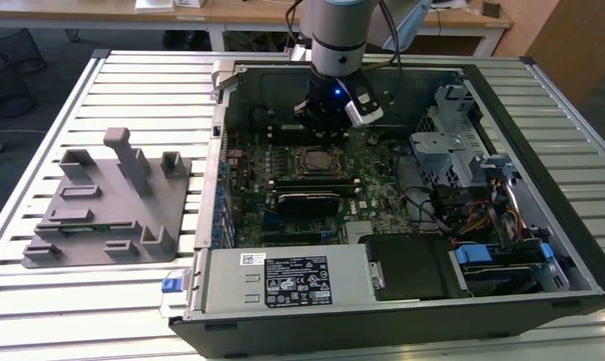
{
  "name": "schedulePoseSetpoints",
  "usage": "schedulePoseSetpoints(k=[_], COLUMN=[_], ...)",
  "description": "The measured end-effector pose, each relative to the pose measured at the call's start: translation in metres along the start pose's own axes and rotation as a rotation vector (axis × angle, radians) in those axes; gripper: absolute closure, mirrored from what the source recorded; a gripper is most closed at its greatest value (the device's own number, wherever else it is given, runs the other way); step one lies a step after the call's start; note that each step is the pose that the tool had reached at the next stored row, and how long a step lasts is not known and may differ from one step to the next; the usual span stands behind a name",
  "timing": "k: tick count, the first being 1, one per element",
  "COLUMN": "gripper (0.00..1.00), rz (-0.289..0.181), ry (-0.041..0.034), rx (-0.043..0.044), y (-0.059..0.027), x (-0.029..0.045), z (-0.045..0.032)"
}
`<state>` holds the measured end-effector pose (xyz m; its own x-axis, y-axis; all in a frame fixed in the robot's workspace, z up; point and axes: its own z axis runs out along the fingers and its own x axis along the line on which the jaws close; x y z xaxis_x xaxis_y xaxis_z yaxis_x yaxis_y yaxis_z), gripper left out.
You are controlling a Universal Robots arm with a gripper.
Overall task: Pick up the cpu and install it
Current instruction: 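Install the first cpu locking lever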
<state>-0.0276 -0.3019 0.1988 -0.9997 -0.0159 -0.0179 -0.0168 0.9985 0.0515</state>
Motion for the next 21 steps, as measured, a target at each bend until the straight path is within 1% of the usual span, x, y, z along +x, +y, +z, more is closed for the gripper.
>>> schedulePoseSetpoints(k=[12, 16, 19, 21], gripper=[0.89, 0.89, 0.89, 0.89], rz=[0.000, 0.000, -0.001, -0.001], ry=[0.0002, 0.0004, 0.0005, 0.0012], rx=[0.0002, 0.0047, 0.0126, 0.0193], y=[0.0000, -0.0004, -0.0005, -0.0007], x=[0.0000, 0.0000, 0.0000, 0.0001], z=[-0.0014, -0.0015, -0.0005, 0.0004])
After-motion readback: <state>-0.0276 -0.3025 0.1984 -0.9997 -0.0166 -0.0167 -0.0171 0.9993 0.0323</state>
